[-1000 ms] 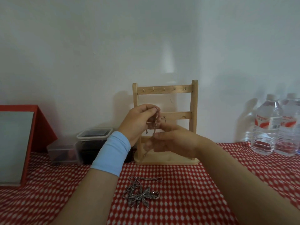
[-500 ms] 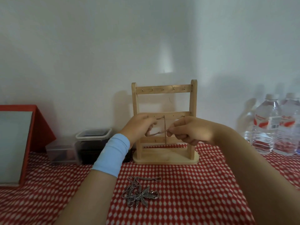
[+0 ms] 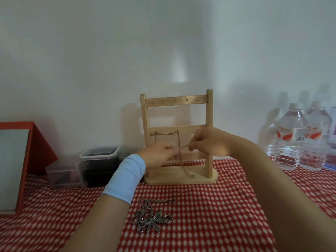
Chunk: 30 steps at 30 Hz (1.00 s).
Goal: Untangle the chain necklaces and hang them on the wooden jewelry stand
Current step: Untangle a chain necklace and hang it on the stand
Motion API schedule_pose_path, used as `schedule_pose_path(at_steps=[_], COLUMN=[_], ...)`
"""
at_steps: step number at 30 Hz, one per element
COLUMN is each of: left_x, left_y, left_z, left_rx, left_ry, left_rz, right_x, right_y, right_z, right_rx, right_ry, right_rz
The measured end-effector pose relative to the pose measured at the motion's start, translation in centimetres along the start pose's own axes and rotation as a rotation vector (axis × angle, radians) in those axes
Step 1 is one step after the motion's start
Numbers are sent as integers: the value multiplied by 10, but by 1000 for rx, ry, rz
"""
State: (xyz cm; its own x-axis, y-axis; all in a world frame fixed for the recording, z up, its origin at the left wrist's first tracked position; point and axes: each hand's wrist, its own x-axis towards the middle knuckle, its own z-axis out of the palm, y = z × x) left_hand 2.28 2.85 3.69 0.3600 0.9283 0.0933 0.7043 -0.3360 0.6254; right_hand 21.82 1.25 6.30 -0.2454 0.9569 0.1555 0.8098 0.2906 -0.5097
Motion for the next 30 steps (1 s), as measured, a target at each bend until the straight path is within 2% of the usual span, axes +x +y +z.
schedule_pose_path(at_steps=[6,10,14,17,22,26,30], left_x=[7,16,23,26,25,19,19], left_y=[7,21,36,37,19,8,4], left_z=[9,11,12,15,25,36,42], left_rx=[-259,-339,-262,-161,58,-80,-114], left_ry=[175,316,395,397,280,63,82], left_rz=[27,-13,-30,-52,-52,-18,14], right_x=[0,2,4,4,3,2,7], right_y=[19,19,22,25,26,25,25], right_z=[-19,-19,-20,-17,-13,-3,9], right_rx=[81,108,46,51,30,109,128], right_ry=[389,491,581,499,196,-74,-172], right_rz=[65,112,183,217,298,334,343])
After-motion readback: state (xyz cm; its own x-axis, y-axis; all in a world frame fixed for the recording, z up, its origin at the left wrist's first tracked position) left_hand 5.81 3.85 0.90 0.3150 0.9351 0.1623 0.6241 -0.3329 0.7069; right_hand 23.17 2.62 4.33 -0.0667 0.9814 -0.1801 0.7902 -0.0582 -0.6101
